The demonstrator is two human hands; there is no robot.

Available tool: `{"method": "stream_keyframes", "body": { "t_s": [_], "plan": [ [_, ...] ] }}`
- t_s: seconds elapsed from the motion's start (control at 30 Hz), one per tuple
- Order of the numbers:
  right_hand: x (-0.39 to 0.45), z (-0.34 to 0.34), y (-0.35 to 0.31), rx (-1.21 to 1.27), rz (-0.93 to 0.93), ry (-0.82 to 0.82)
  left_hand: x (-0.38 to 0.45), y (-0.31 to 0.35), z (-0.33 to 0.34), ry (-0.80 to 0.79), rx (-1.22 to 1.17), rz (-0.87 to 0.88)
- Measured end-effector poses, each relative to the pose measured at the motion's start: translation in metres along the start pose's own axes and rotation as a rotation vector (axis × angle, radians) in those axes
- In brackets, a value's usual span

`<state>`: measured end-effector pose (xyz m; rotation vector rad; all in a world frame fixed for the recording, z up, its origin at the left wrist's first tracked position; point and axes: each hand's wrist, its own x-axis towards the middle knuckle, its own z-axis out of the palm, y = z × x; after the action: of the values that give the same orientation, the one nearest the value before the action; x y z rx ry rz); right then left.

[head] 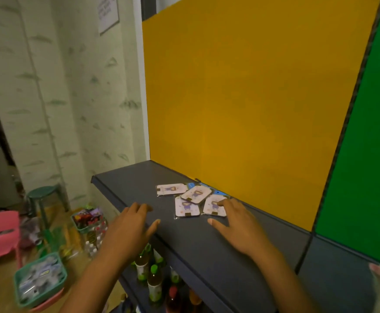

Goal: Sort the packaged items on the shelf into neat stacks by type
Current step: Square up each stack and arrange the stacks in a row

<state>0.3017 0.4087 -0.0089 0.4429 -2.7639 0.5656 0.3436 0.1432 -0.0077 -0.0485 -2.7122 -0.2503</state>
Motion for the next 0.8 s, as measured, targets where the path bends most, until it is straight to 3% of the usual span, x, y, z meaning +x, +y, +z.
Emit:
{"method": "stream_keyframes", "body": {
  "t_s": [0.33,0.57,0.8],
  "plan": [
    [0.049,0.023,0.044,-0.009,0.151,0.013,0.069,0.003,0.057,-0.071,-0.141,0.055],
    [0.079,0.042,0.051,-0.066,0.308,0.005,0.138,-0.005,0.099,-0.193,-0.242,0.112],
    [0.113,0.056,0.051,-0.12,0.449,0.048,0.201,-0.004,0.143,-0.207,-0.343,0.127]
  ]
}}
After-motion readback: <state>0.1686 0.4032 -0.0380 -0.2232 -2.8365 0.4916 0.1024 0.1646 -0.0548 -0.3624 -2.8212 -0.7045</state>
